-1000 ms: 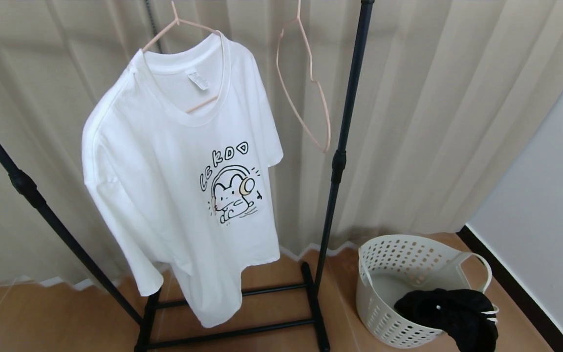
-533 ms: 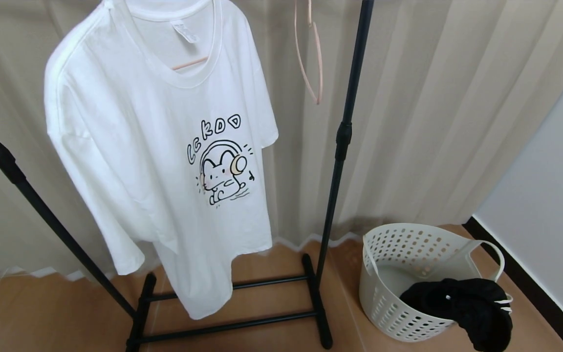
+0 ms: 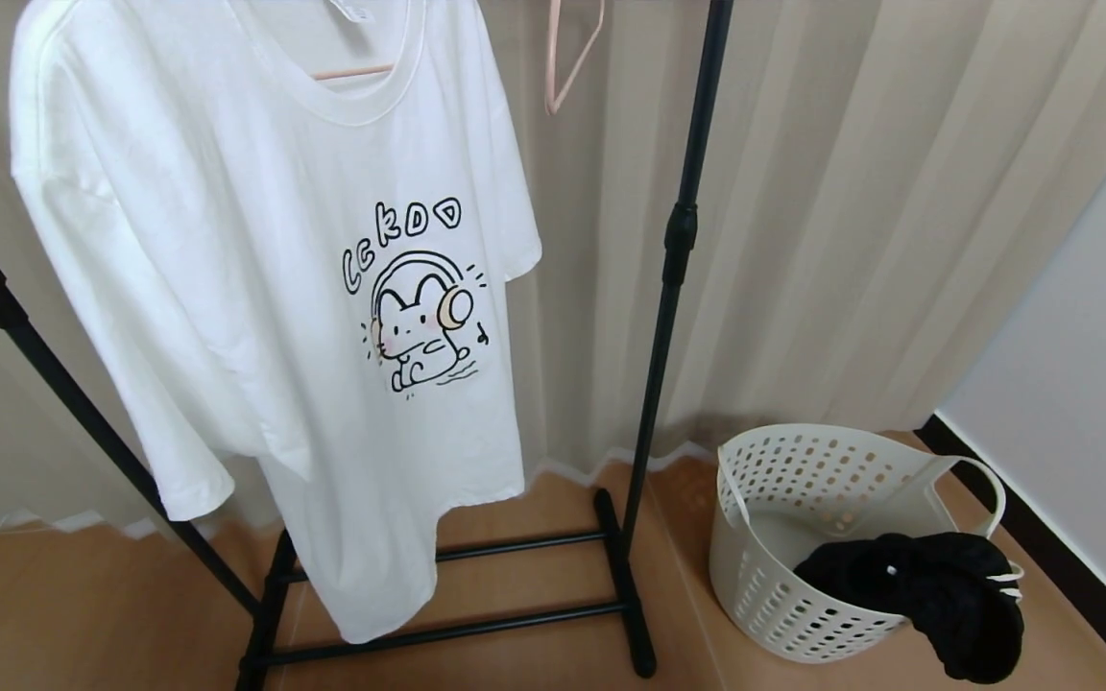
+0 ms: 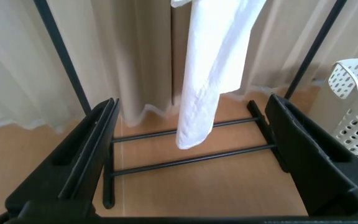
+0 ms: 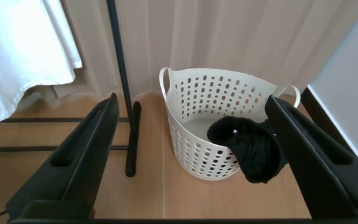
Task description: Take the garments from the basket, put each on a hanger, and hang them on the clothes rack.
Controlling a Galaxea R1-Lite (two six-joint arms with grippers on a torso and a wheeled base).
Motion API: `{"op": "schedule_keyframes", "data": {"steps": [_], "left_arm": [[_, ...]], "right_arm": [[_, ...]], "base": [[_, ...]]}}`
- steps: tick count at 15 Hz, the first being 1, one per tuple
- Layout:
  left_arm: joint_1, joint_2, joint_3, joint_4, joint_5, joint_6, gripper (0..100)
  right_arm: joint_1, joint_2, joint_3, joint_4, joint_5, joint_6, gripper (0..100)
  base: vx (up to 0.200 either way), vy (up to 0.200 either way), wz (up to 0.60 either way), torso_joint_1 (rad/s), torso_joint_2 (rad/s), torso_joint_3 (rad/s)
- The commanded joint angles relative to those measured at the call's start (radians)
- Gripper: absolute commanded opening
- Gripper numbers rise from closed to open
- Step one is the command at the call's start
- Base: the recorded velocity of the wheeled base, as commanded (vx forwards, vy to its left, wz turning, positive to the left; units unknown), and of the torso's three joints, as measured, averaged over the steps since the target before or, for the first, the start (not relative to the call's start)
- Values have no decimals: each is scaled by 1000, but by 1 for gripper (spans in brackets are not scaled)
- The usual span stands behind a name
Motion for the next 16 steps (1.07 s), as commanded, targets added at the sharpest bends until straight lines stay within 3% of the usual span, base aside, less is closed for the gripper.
{"op": "schedule_keyframes", "data": {"steps": [1, 4, 13, 16], "left_arm": [[0, 1, 0, 0, 0, -1, 100], [0, 1, 0, 0, 0, 1, 100], [0, 1, 0, 0, 0, -1, 100], [0, 1, 0, 0, 0, -1, 100]], "right_arm": [[0, 0, 0, 0, 1, -1, 100], [0, 0, 0, 0, 1, -1, 100], [0, 0, 0, 0, 1, -2, 100], [0, 0, 0, 0, 1, -1, 100]], "base": [[0, 0, -600, 2, 22, 17], [0, 0, -600, 6, 6, 4], [0, -178, 0, 2, 2, 3], [0, 0, 0, 0, 0, 0]]}}
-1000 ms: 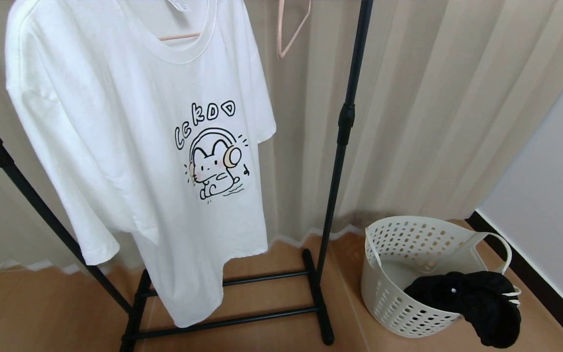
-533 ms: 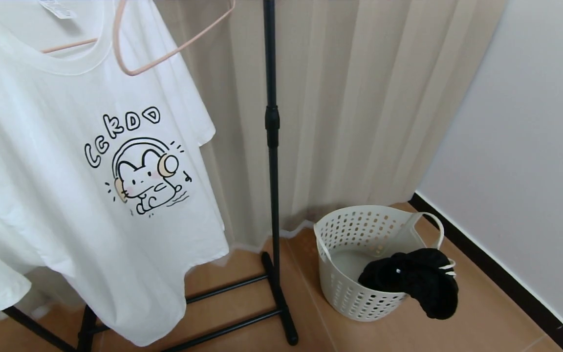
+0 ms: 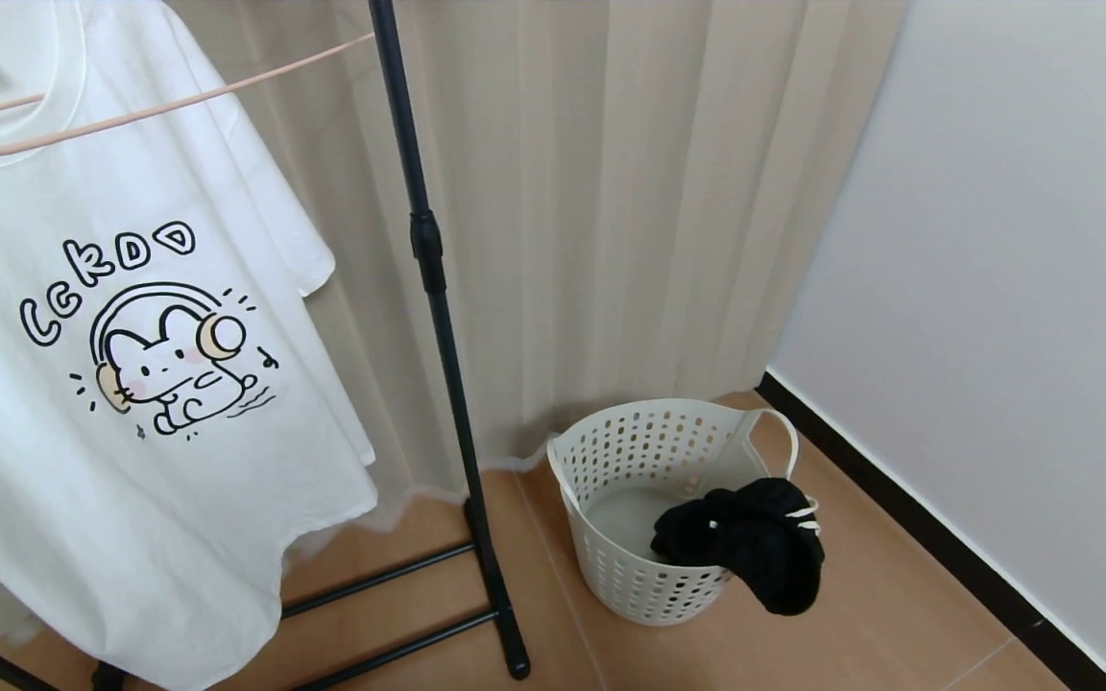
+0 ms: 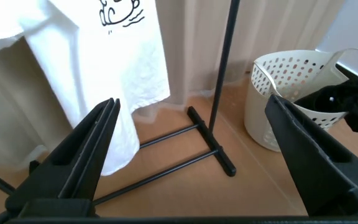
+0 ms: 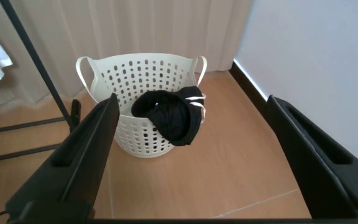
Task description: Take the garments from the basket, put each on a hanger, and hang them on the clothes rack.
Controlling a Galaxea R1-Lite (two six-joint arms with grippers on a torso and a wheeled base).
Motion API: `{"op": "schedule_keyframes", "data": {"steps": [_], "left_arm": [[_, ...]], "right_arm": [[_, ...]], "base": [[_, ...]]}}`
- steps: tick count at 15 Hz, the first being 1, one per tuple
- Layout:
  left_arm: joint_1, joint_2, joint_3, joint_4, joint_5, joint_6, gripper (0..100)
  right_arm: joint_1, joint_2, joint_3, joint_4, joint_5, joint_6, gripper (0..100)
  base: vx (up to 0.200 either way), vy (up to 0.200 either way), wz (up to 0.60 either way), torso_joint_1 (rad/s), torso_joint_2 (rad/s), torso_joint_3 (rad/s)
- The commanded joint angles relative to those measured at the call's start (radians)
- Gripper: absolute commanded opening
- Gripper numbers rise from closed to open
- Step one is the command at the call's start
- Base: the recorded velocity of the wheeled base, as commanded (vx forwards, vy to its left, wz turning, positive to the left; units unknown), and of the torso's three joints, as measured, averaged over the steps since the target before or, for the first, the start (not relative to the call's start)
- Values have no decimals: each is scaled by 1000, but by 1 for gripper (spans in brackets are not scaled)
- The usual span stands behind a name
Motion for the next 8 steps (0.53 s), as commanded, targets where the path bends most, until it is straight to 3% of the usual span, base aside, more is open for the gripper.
{"op": "schedule_keyframes", "data": {"steps": [1, 3, 8], "left_arm": [[0, 1, 0, 3, 0, 0, 100], [0, 1, 0, 3, 0, -1, 100], [0, 1, 2, 1, 2, 2, 100]], "right_arm": [[0, 0, 0, 0, 1, 0, 100], [0, 0, 0, 0, 1, 0, 100], [0, 0, 0, -1, -1, 2, 100]], "base": [[0, 0, 0, 27, 163, 178], [0, 0, 0, 15, 247, 276], [0, 0, 0, 8, 20, 26]]}}
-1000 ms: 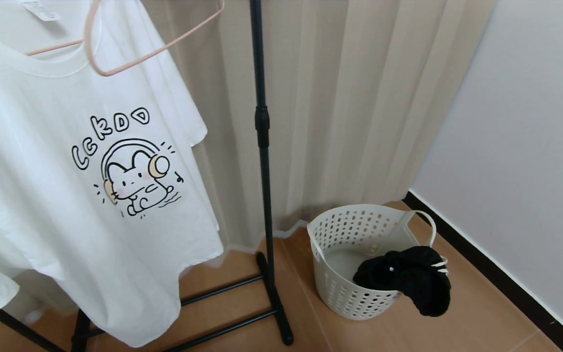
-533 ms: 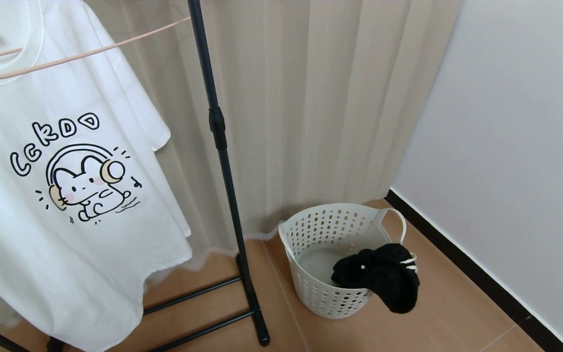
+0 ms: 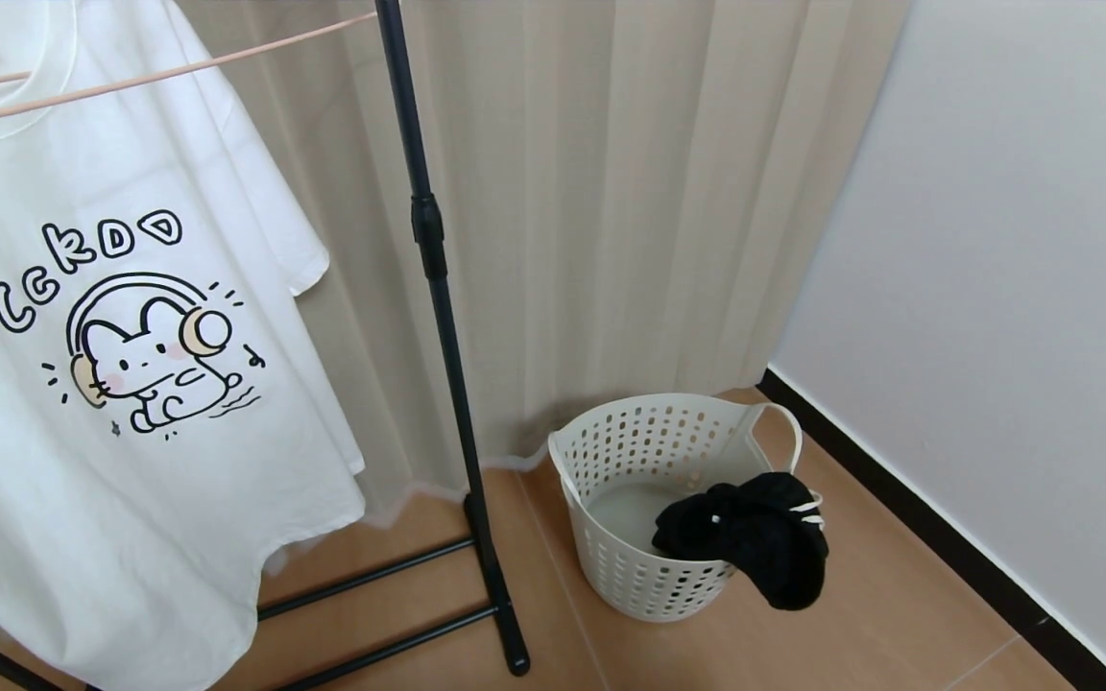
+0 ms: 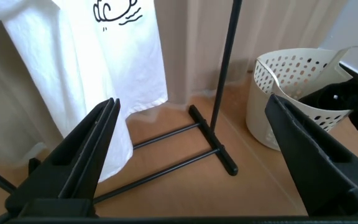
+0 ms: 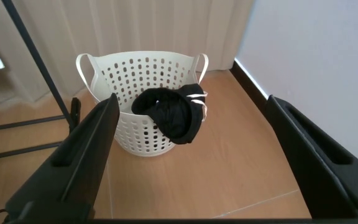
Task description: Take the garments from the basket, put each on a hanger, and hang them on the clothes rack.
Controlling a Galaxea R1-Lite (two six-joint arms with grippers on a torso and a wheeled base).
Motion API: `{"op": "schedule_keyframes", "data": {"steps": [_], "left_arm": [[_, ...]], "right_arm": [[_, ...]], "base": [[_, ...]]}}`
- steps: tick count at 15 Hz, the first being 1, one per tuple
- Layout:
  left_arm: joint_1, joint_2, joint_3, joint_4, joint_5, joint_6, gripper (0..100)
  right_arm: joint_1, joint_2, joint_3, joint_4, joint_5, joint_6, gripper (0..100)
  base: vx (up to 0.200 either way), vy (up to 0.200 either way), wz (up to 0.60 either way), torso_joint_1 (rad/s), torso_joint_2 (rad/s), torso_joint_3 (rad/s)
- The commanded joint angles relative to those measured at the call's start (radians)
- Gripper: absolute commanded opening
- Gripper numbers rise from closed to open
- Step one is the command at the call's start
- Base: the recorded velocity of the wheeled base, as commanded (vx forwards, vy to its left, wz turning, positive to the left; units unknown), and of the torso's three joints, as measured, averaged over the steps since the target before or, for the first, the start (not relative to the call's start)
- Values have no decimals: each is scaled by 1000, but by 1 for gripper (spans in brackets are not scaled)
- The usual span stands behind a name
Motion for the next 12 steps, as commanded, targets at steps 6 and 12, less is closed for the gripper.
{"op": "schedule_keyframes", "data": {"steps": [6, 12], "left_arm": [[0, 1, -2, 0, -2, 1, 100], [0, 1, -2, 0, -2, 1, 100]], "right_arm": [[0, 0, 0, -1, 0, -2, 100], [0, 0, 0, -1, 0, 0, 100]], "base": [[0, 0, 0, 10, 36, 2], [0, 0, 0, 5, 5, -183]]}}
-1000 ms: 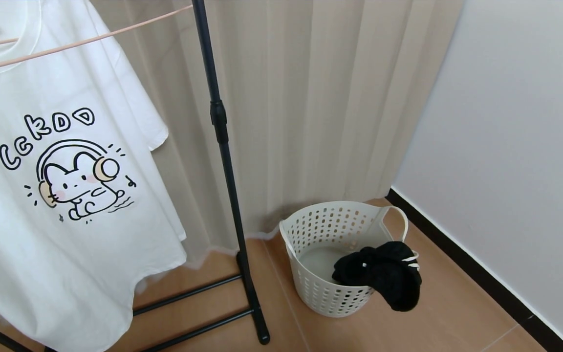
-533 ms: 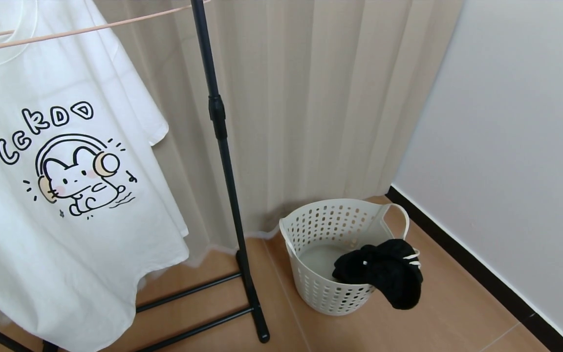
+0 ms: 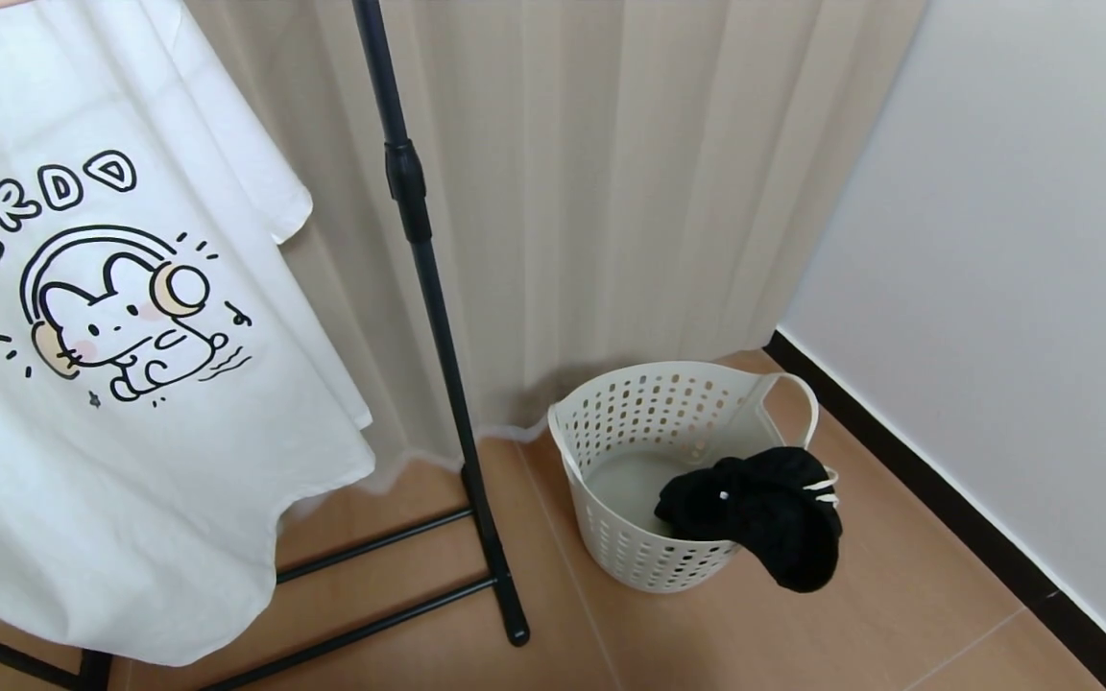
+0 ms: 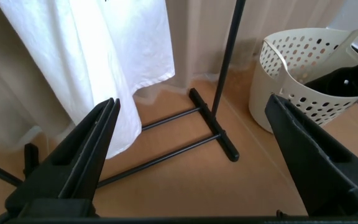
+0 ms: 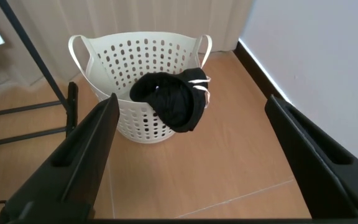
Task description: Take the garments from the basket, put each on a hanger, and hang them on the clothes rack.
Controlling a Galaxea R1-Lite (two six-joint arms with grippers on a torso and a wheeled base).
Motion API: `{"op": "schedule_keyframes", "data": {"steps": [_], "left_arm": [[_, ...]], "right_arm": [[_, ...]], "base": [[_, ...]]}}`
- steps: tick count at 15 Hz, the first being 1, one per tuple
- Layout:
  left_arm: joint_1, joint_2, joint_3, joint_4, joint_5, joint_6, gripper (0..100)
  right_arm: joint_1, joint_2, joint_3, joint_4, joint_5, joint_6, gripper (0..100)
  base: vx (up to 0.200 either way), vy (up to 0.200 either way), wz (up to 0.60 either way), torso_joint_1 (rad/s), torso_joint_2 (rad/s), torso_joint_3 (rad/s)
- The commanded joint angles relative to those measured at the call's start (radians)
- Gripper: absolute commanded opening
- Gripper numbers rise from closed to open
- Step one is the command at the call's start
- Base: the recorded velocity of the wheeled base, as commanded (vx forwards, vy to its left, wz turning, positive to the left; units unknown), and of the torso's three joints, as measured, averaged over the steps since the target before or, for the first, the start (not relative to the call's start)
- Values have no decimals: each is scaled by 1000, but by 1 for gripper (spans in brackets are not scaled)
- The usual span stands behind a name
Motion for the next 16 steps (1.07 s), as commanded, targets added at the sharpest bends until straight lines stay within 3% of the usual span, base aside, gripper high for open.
{"op": "schedule_keyframes", "data": {"steps": [1, 16], "left_arm": [[0, 1, 0, 0, 0, 0, 100], [0, 1, 0, 0, 0, 0, 100]], "right_arm": [[0, 0, 0, 0, 0, 0, 100], [-1, 0, 1, 0, 2, -6, 100]], "base": [[0, 0, 0, 7, 7, -188], [0, 0, 0, 3, 3, -200]]}}
